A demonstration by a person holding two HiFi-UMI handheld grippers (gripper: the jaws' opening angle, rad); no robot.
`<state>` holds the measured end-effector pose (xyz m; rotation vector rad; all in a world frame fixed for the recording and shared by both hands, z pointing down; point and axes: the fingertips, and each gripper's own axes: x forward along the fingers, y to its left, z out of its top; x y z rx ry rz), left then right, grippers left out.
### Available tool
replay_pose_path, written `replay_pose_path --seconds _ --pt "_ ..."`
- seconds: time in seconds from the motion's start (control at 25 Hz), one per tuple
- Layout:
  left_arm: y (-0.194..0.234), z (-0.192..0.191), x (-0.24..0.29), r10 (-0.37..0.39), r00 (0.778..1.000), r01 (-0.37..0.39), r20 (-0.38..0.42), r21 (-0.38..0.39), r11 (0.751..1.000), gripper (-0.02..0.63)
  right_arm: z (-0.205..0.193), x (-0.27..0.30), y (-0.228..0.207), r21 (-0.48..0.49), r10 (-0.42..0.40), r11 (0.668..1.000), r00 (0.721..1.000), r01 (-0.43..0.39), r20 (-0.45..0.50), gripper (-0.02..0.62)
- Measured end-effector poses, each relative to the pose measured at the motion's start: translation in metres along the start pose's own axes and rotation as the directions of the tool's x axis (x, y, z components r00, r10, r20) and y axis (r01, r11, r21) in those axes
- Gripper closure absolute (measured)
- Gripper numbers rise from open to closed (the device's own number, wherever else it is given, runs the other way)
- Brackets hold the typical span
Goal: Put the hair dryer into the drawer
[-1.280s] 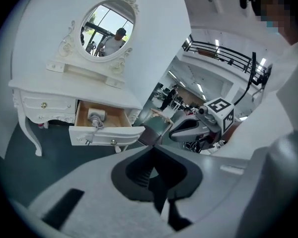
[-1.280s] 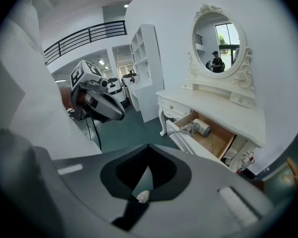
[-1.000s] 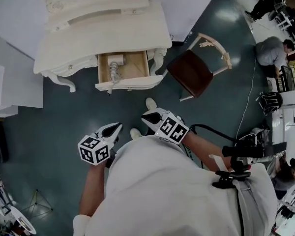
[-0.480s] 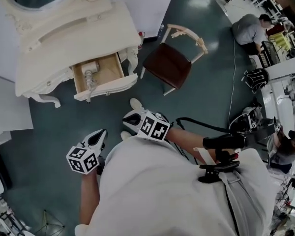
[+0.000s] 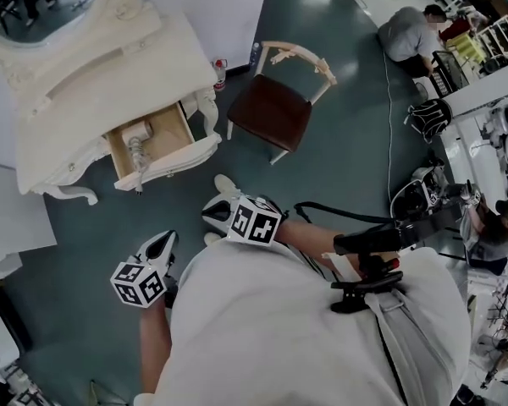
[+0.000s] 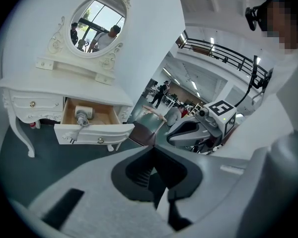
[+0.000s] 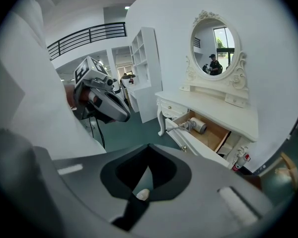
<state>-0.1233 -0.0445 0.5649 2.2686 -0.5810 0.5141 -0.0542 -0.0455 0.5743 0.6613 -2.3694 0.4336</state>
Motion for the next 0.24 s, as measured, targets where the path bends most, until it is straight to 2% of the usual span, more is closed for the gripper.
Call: replay_pose_path --seconds 0.24 --pt "-0.0030 0.0053 0.0061 0.001 1.000 -0.001 -0.001 -0.003 1.000 0.604 0.0003 -0.0018 -0.0056 -0.006 0.008 1.000 1.000 -0.008 0.003 0.598"
